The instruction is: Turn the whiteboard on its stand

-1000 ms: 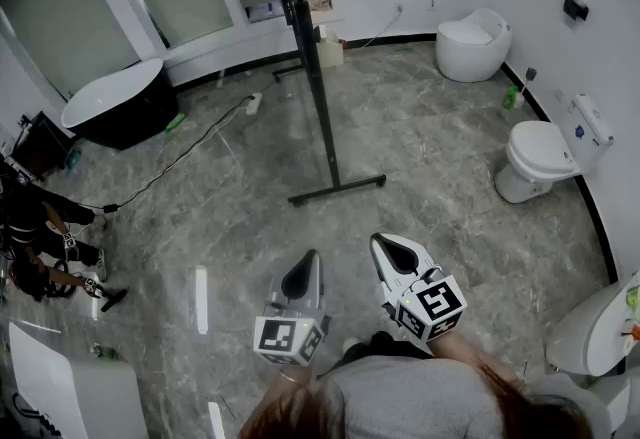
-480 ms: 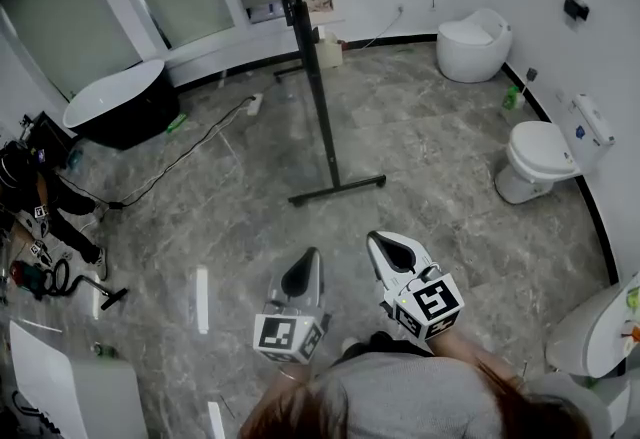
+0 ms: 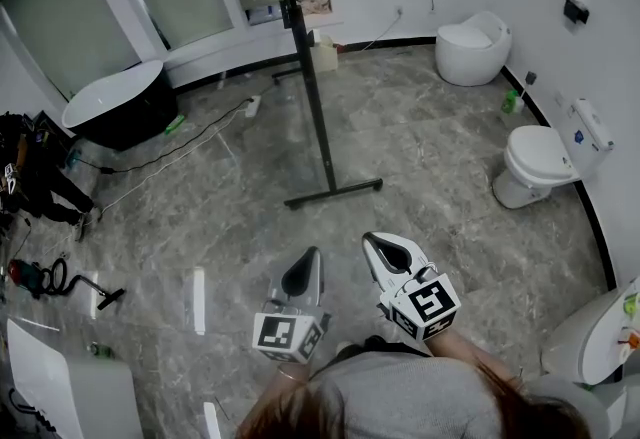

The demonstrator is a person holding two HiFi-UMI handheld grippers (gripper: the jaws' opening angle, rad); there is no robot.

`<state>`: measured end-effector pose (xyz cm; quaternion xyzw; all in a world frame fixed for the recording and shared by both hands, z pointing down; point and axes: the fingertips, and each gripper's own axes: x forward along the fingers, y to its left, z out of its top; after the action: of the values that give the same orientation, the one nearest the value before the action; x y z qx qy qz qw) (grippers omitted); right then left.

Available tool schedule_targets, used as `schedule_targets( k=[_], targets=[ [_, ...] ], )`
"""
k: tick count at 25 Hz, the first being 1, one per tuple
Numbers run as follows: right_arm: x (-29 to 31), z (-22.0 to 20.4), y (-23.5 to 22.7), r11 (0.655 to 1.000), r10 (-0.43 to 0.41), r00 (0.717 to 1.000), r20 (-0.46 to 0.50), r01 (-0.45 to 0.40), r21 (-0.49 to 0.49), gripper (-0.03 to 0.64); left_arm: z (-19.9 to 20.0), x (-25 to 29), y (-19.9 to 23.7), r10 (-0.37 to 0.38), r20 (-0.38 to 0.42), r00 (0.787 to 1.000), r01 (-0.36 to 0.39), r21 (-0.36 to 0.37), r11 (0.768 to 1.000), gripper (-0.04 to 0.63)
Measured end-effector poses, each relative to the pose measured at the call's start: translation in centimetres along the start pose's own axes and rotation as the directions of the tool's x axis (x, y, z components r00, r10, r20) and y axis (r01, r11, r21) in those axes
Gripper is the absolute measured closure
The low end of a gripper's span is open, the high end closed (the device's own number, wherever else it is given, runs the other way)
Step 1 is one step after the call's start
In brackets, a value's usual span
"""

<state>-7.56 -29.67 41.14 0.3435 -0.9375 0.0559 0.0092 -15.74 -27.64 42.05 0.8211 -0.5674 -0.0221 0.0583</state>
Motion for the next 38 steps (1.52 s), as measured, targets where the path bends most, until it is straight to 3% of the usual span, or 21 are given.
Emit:
schedule_targets(
  k=[10,18,38],
  targets=[
    [0.4,-1.2,-2.0,0.998,0.069,0.998,-0.008,-0.069,0.015,0.623,-1.0,1.6,-1.1,0.043,0.014,0.999,-0.043,-0.023,0.999,0.594],
    [5.1,-1.1,-4.9,0.997,0.074,0.997,-0.016,-0.074,-0.003,0.623,-0.7,6.4,1.9,0.036,0.024,0.999,-0.036,-0.014,0.999,0.594],
    [28.1,2.0,-16.4,0.999,-0.034,0.999,-0.004,0.034,0.025,0.623,3.1,26.4,19.7,-0.062,0.011,0.998,0.062,0.005,0.998,0.594]
  ],
)
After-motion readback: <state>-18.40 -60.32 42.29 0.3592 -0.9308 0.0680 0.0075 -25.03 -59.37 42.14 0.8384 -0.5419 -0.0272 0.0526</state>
